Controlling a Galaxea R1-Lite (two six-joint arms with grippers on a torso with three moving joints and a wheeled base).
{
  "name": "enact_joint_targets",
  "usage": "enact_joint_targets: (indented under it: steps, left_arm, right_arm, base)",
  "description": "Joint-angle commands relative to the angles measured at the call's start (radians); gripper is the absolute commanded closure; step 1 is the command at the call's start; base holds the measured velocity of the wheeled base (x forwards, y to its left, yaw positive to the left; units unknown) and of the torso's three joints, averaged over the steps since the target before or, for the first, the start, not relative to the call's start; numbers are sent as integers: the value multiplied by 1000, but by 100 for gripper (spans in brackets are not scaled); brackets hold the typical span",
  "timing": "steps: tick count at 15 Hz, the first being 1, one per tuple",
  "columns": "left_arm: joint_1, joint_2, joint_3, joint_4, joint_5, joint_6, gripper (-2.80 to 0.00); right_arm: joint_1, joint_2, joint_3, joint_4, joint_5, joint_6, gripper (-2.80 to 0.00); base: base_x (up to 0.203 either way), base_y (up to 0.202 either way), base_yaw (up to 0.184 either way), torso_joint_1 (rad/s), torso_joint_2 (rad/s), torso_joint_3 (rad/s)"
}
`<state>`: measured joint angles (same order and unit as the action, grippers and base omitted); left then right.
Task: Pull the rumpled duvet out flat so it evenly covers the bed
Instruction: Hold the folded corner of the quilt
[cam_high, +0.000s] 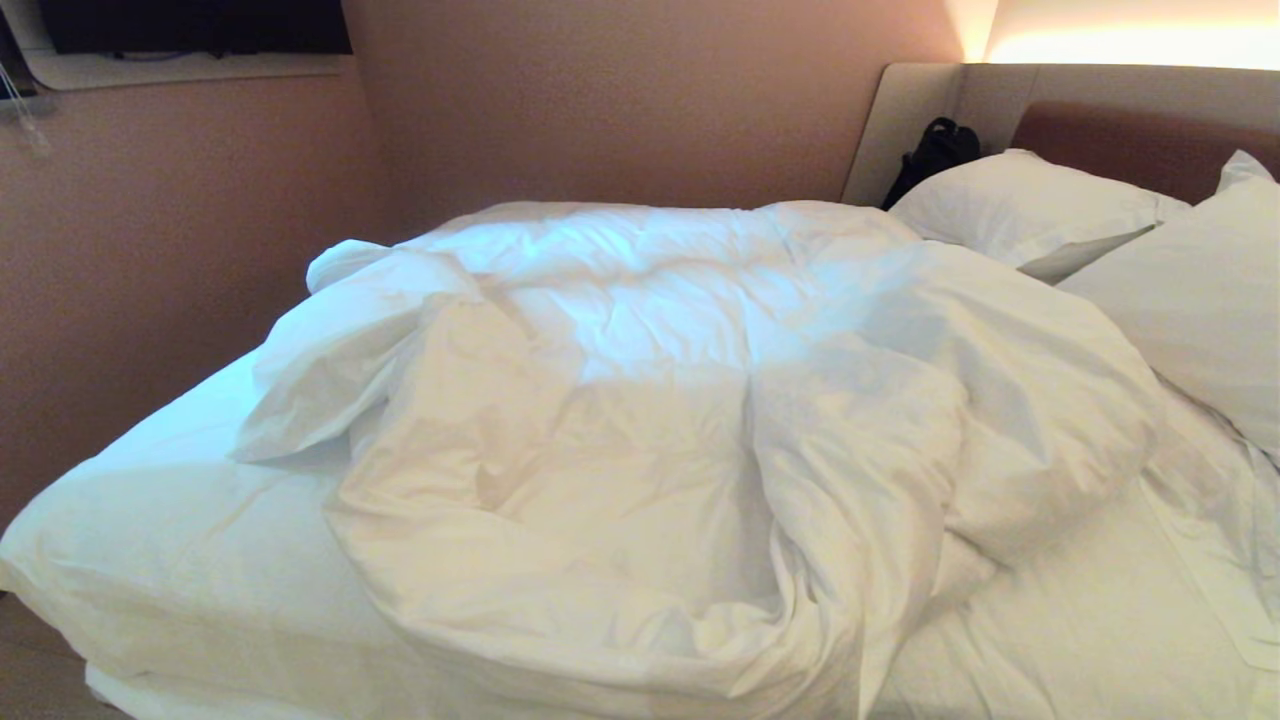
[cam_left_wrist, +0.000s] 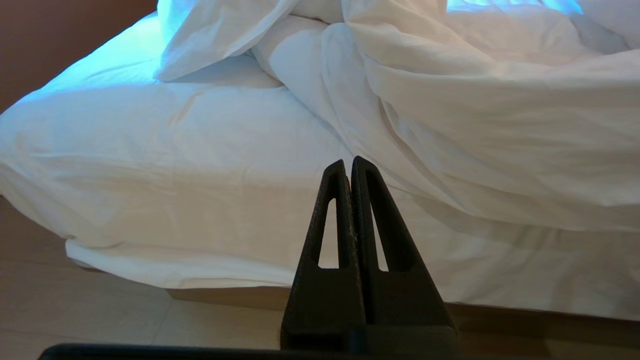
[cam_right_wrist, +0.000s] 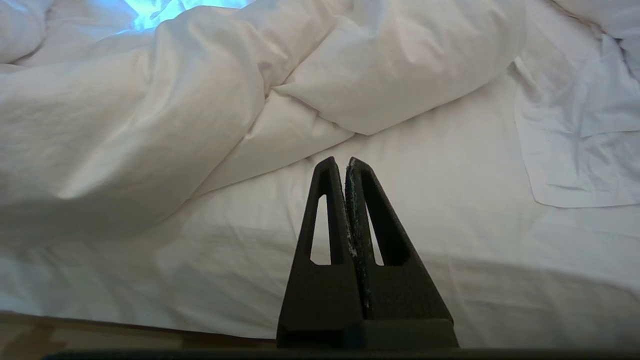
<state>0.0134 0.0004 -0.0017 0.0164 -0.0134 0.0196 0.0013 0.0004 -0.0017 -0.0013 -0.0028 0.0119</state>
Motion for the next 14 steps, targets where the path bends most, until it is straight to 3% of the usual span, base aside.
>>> enact_joint_targets:
  steps: [1,14]
  left_arm:
    - [0,0,0,0,1,-1,0]
    - [0,0,-1,0,1,-1,0]
  right_arm:
    - [0,0,0,0,0,0,0]
    - [0,0,0,0,0,0,0]
  base:
    - [0,0,0,0,0,0]
    - [0,0,0,0,0,0]
